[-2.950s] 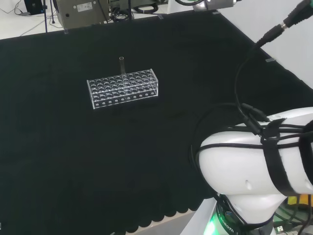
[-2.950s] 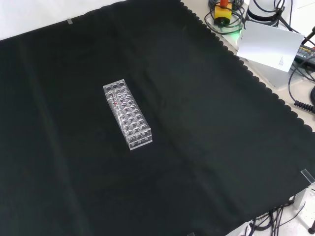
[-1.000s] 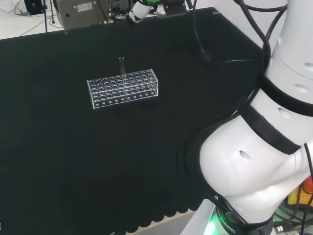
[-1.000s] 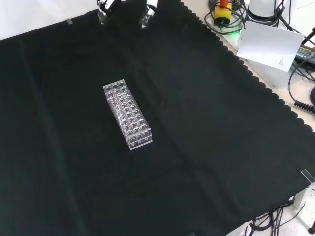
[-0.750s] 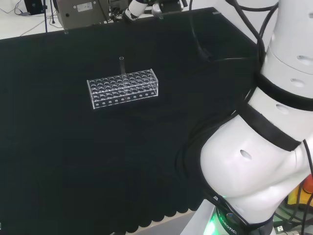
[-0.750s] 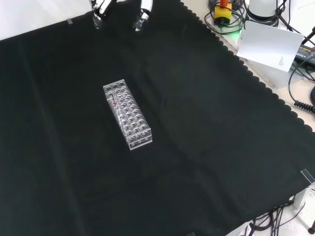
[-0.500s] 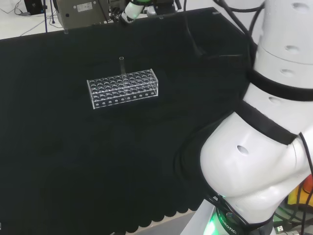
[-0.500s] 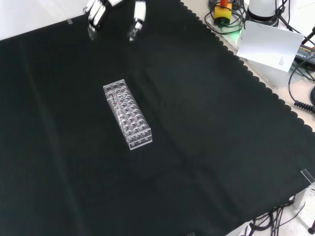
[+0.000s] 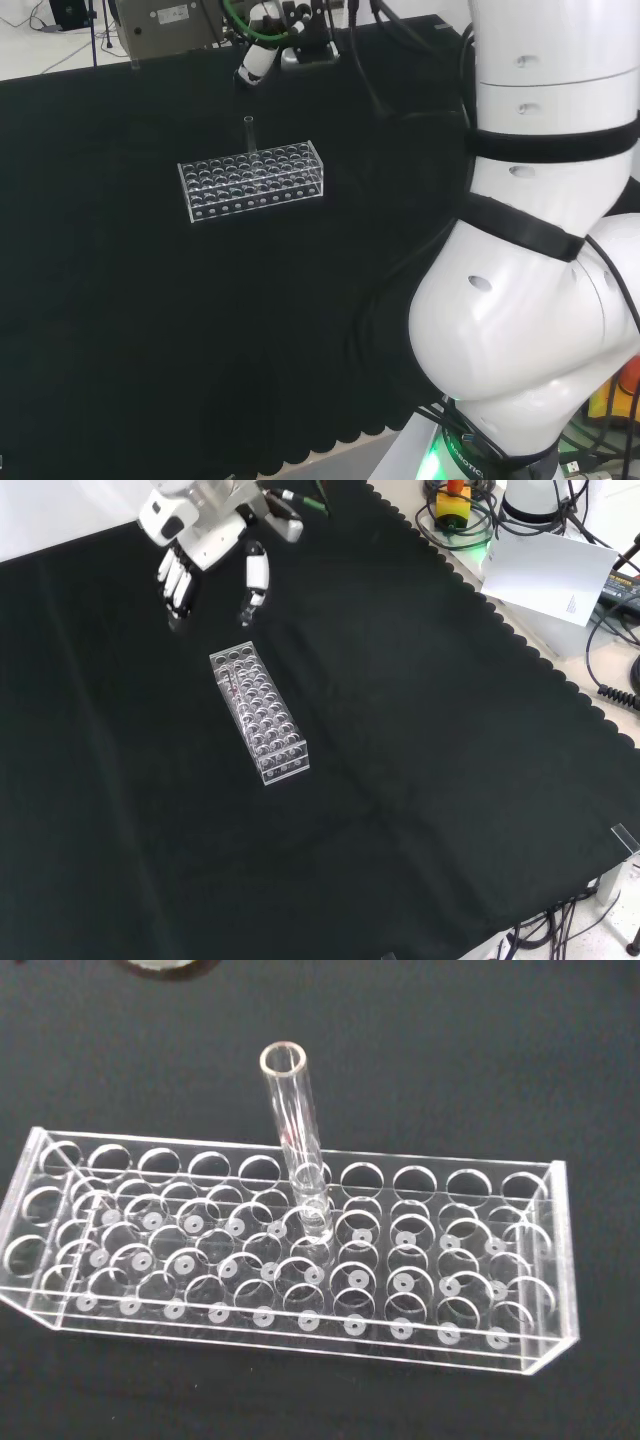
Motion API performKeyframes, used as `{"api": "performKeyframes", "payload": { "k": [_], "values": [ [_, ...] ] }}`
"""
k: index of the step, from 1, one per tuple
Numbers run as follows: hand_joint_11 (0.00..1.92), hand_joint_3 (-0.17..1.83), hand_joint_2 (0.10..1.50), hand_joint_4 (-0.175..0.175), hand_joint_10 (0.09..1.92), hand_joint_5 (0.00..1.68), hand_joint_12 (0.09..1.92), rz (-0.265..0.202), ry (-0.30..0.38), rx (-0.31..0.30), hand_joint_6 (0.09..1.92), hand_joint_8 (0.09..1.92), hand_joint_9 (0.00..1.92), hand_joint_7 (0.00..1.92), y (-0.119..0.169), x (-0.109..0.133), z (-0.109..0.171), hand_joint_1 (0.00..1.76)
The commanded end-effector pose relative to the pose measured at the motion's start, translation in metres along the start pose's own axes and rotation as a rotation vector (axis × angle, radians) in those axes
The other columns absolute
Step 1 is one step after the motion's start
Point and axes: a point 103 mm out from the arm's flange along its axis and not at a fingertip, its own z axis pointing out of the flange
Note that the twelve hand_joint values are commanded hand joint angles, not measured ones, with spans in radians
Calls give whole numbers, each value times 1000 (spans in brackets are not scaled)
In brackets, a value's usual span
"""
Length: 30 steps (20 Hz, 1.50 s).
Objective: Pick up the test tube.
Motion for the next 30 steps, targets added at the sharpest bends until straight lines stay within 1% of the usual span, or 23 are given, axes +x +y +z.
{"api": "performKeyframes", "payload": {
  "k": [1, 8, 11, 16, 18, 21, 24, 27, 28, 30],
  "values": [
    [361, 483, 734, -128, 844, 483, 1464, 2, -19, 65, 87, 871, 564, 466, 22, 5, 21, 794],
    [359, 492, 725, -129, 842, 492, 1464, -13, -40, 114, 87, 879, 567, 491, 29, 10, 43, 819],
    [359, 497, 721, -130, 841, 498, 1464, -19, -22, 113, 87, 882, 570, 511, 26, 12, 51, 828],
    [376, 533, 694, -139, 832, 538, 1455, -27, -28, 124, 105, 881, 606, 580, 24, 17, 62, 868],
    [382, 550, 685, -141, 826, 544, 1451, -31, -31, 130, 116, 879, 615, 593, 25, 19, 61, 875],
    [394, 583, 665, -144, 813, 557, 1444, -39, -33, 116, 148, 872, 638, 641, 24, 19, 66, 895],
    [414, 614, 648, -147, 789, 548, 1431, -36, -43, 100, 235, 851, 671, 688, 25, 21, 74, 910],
    [490, 652, 632, -161, 736, 597, 1392, -32, -59, 89, 492, 823, 769, 816, 30, 24, 81, 962],
    [509, 663, 628, -164, 719, 601, 1382, -32, -67, 88, 557, 816, 793, 844, 31, 25, 82, 975],
    [534, 677, 621, -168, 702, 611, 1371, -30, -82, 91, 630, 811, 826, 879, 35, 25, 85, 994]
  ]
}}
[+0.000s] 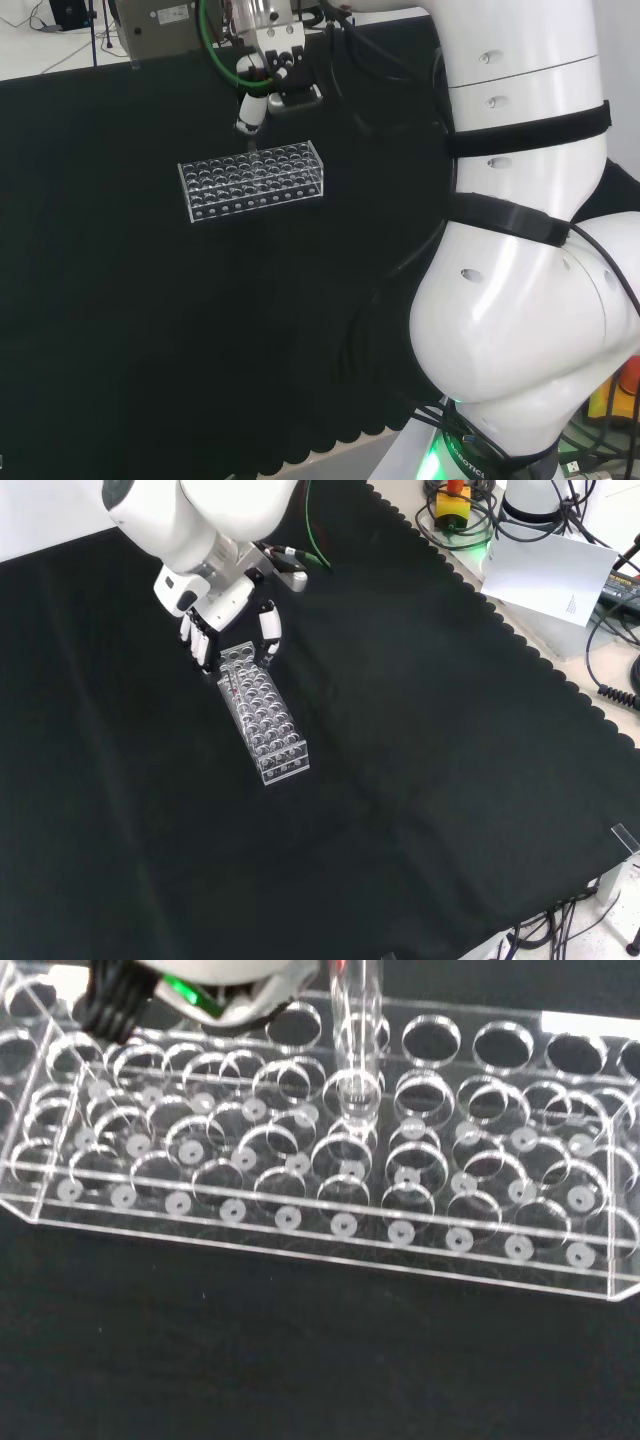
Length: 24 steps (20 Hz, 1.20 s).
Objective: Pick up the test tube.
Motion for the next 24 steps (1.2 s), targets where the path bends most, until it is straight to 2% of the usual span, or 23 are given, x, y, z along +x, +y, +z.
{"api": "performKeyframes", "payload": {
  "k": [1, 8, 12, 13, 15, 17, 18, 20, 23, 24],
  "values": [
    [540, 682, 619, -169, 697, 612, 1366, 2, -34, -14, 647, 809, 833, 886, 10, 6, 16, 998],
    [589, 715, 606, -175, 676, 669, 1340, 11, -33, -21, 710, 807, 905, 955, 15, 12, 16, 1034],
    [607, 723, 603, -175, 671, 693, 1337, 11, -49, -61, 723, 809, 930, 981, 19, 11, 15, 1048],
    [650, 729, 608, -175, 653, 767, 1318, 15, -58, -79, 714, 790, 982, 1057, 21, 12, 14, 1068],
    [760, 461, 794, -151, 584, 1004, 1265, 20, -75, -124, 771, 713, 1136, 1234, 24, 15, 13, 1134],
    [947, 460, 772, -166, 521, 1167, 1141, 24, -89, -191, 573, 655, 1298, 1337, 25, 20, 11, 1255],
    [997, 497, 743, -171, 485, 1206, 1103, 24, -89, -211, 518, 639, 1346, 1364, 24, 21, 10, 1285],
    [1165, 598, 676, -175, 424, 1277, 976, 19, -91, -240, 539, 596, 1459, 1359, 24, 22, 7, 1310],
    [1249, 651, 642, -175, 388, 1303, 899, 3, -91, -278, 565, 581, 1512, 1353, 23, 24, 2, 1317],
    [1273, 645, 636, -175, 324, 1295, 869, 0, -89, -286, 526, 646, 1497, 1362, 23, 25, 0, 1359]
  ]
}}
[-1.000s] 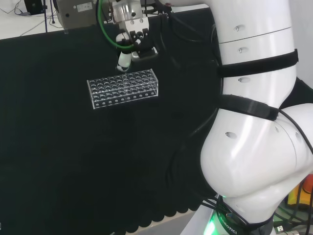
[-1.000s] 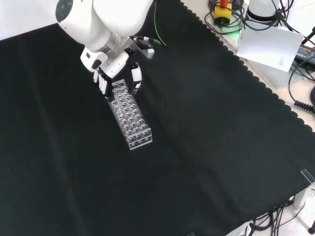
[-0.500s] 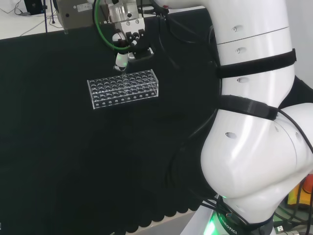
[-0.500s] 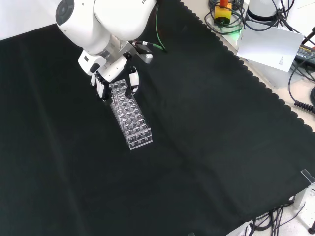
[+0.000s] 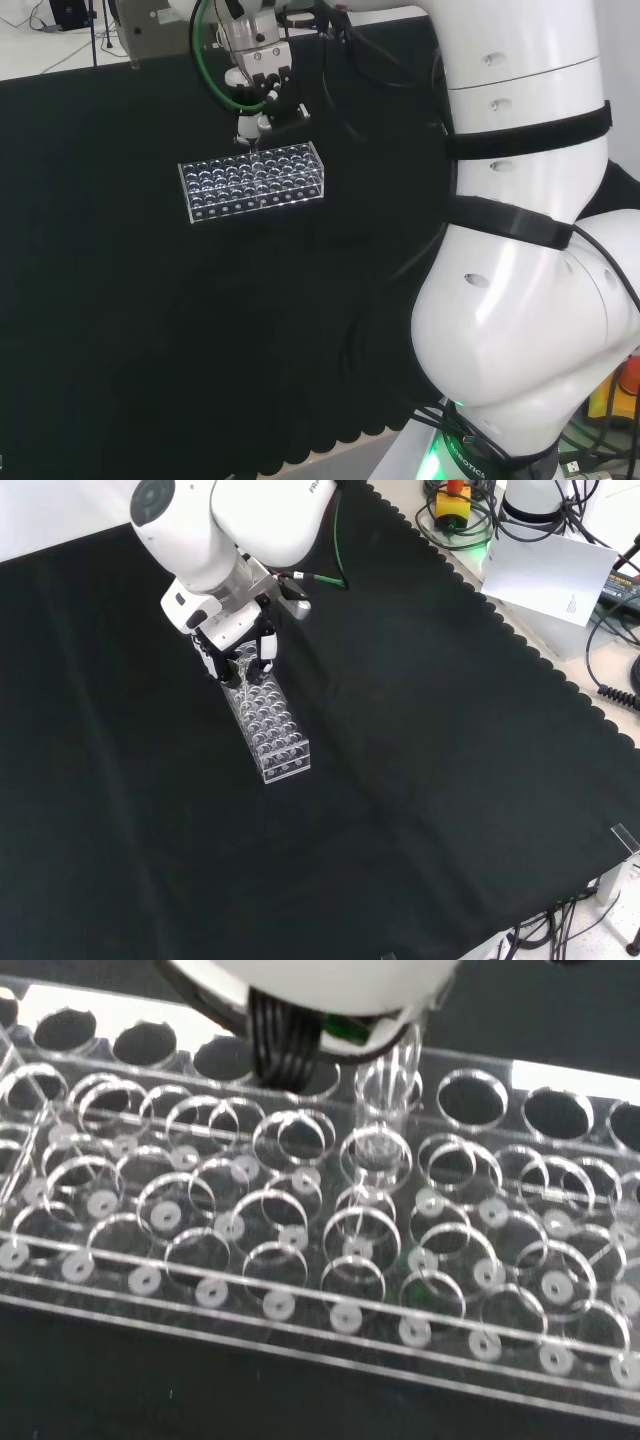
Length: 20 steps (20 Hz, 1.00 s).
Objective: Pick up the test tube.
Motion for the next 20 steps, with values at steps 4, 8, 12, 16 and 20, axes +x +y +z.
{"api": "performKeyframes", "payload": {
  "k": [4, 8, 12, 16, 20],
  "values": [
    [1332, 614, 632, -175, 113, 1289, 790, -23, -25, -123, 428, 723, 1521, 1388, 4, 10, -22, 1431],
    [1344, 626, 621, -175, 87, 1294, 784, -26, -27, -111, 416, 701, 1536, 1406, 8, 12, -28, 1437],
    [1350, 640, 610, -175, 87, 1301, 783, -35, -21, -101, 407, 684, 1545, 1418, 7, 11, -31, 1439],
    [1351, 648, 604, -175, 87, 1304, 782, -32, -11, -92, 405, 681, 1551, 1421, 3, 7, -36, 1440],
    [1350, 657, 599, -175, 87, 1306, 781, -24, 9, -100, 402, 685, 1556, 1421, -2, 2, -43, 1440]
  ]
}}
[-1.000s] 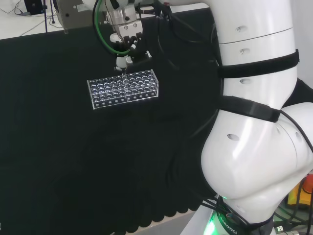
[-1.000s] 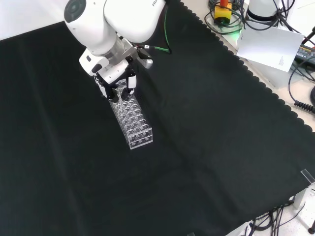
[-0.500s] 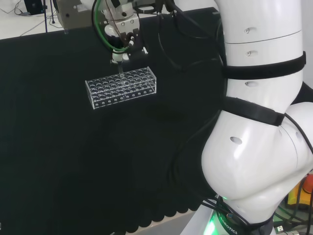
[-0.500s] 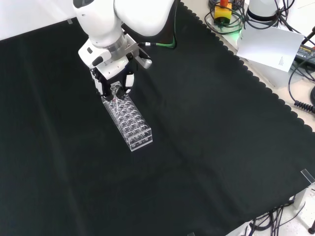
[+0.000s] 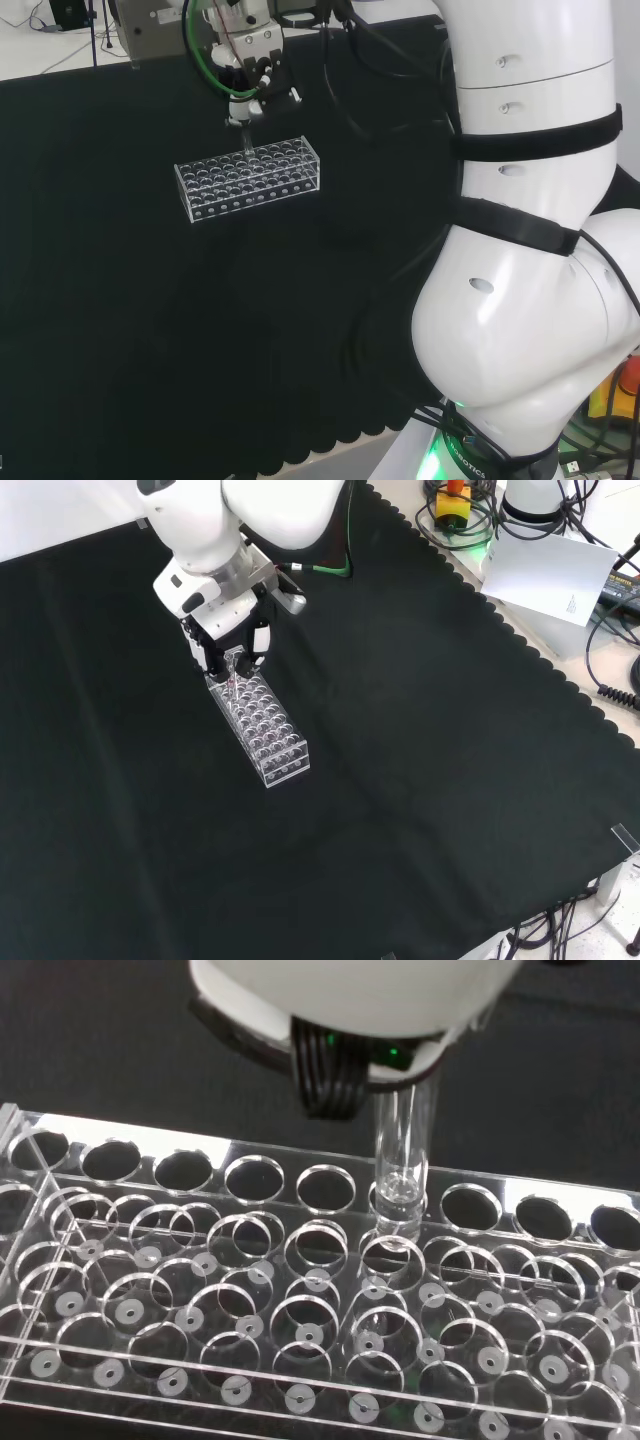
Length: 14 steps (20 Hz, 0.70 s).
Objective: Pick up the test tube.
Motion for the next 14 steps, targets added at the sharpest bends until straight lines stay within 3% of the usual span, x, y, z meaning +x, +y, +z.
{"api": "performKeyframes", "payload": {
  "k": [1, 14],
  "values": [
    [1350, 660, 597, -175, 87, 1307, 781, 9, 24, -11, 401, 685, 1558, 1421, -5, -6, -11, 1440],
    [1351, 673, 588, -175, 87, 1315, 781, -5, 80, -33, 390, 684, 1566, 1425, -16, -7, -56, 1441]
  ]
}}
